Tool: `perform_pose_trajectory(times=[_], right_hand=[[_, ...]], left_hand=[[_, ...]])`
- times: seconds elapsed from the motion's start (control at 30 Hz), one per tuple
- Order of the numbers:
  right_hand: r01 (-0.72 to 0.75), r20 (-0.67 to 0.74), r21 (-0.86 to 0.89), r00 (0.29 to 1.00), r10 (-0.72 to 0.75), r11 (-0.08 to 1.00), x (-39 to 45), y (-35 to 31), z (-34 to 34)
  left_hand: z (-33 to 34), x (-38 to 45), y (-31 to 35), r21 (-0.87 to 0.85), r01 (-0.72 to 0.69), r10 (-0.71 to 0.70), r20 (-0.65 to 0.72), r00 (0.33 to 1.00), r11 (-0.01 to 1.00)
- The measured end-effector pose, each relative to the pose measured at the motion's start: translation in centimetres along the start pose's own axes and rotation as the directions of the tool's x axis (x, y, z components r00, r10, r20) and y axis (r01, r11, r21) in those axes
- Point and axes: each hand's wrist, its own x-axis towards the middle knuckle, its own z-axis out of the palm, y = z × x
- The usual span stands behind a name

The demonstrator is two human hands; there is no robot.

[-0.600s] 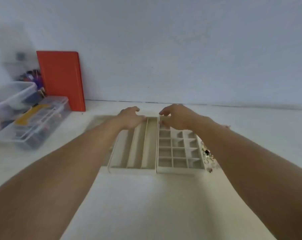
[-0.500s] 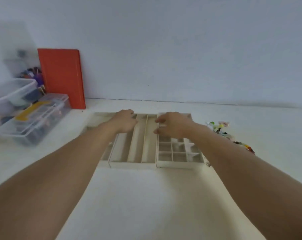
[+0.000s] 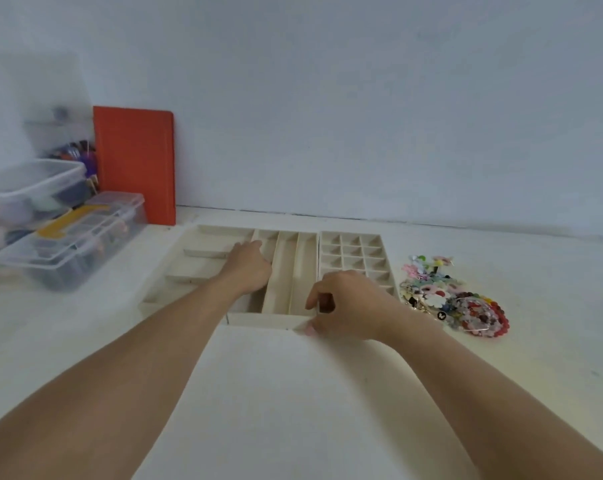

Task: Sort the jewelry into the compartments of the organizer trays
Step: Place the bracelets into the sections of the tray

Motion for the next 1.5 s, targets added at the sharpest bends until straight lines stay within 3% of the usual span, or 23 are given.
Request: perform_pose_trajectory(times=[0.23, 0.57, 0.93, 1.33, 1.5], right_hand=[[0.026, -0.127, 0.223, 0.992, 0.002, 0.975, -0.1, 1.0, 1.6], [0.083, -0.173, 0.309, 0.985, -0.03, 0.947, 0.1, 1.7, 2.2], [0.108, -0.178, 0.288, 0.982, -0.058, 0.952, -0.2, 1.8, 2.2], [0.152, -0.2, 0.219, 0.974, -0.108, 0.964, -0.5, 2.0, 2.5], [0.129, -0.398, 0.357, 0.917, 0.026, 0.925, -1.4, 2.8, -0.7]], left_hand=[[0.5, 1.3, -0.3, 0.115, -0.054, 0.052, 0.018, 0.998, 0.992], [0.9, 1.4, -0.1, 0.192, -0.04, 0.043, -0.007, 0.999, 0.981], [0.9, 1.9, -0.2, 0.143, -0.03, 0.026, 0.029, 0.999, 0.989], [0.3, 1.8, -0.1, -0.006, -0.074, 0.074, -0.037, 0.997, 0.997], [0.4, 0.6, 2.9, -0.059, -0.203, 0.192, -0.158, 0.969, 0.977]])
